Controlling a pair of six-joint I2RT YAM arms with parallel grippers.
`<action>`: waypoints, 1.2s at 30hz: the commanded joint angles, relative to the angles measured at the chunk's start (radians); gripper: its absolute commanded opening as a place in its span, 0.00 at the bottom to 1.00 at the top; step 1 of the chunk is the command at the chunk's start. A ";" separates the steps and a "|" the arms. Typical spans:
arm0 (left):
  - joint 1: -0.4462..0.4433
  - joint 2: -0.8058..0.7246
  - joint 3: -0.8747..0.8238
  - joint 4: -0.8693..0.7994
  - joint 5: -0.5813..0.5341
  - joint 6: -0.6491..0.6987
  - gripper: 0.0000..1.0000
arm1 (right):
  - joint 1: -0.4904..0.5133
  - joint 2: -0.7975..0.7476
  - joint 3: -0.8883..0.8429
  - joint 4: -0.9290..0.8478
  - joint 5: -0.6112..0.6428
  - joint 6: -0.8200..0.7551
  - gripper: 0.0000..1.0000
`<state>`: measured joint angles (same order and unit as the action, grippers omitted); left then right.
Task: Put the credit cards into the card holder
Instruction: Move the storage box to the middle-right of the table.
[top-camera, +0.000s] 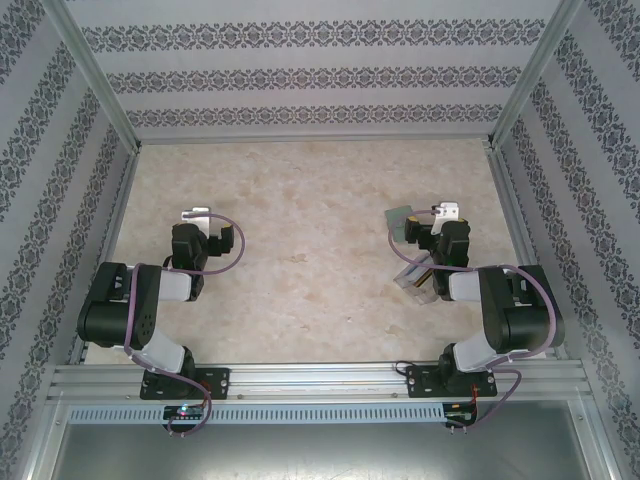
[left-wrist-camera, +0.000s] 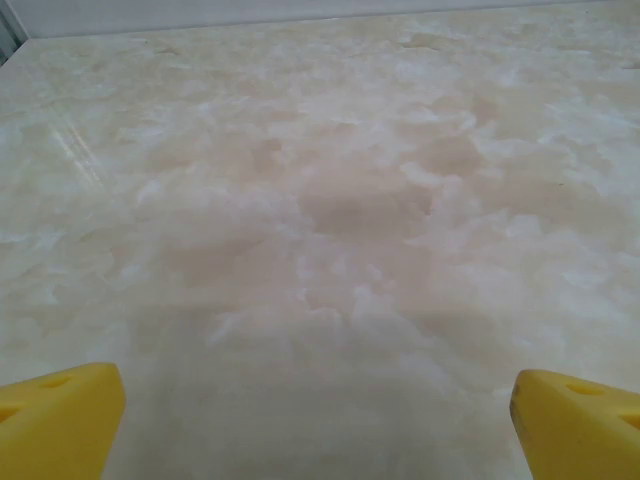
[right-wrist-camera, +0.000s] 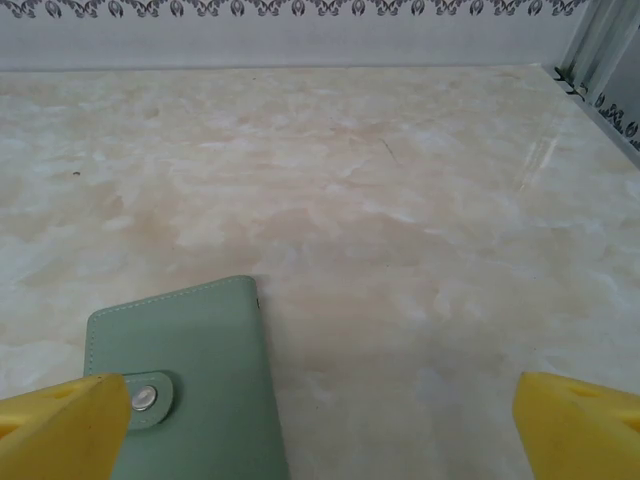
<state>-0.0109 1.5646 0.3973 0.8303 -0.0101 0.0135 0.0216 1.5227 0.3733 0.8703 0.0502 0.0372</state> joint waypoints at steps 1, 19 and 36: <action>0.009 -0.004 0.017 0.000 0.009 -0.020 0.99 | -0.008 -0.016 0.016 0.009 -0.026 -0.012 0.98; 0.009 -0.004 0.018 0.000 0.010 -0.022 0.99 | -0.008 -0.015 0.018 0.009 -0.026 -0.011 0.98; -0.104 -0.304 0.218 -0.515 -0.092 -0.110 1.00 | 0.000 -0.325 0.093 -0.342 0.134 0.082 0.98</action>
<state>-0.0731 1.3399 0.5846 0.4744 -0.0834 -0.0254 0.0219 1.2911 0.4110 0.6502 0.1425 0.0700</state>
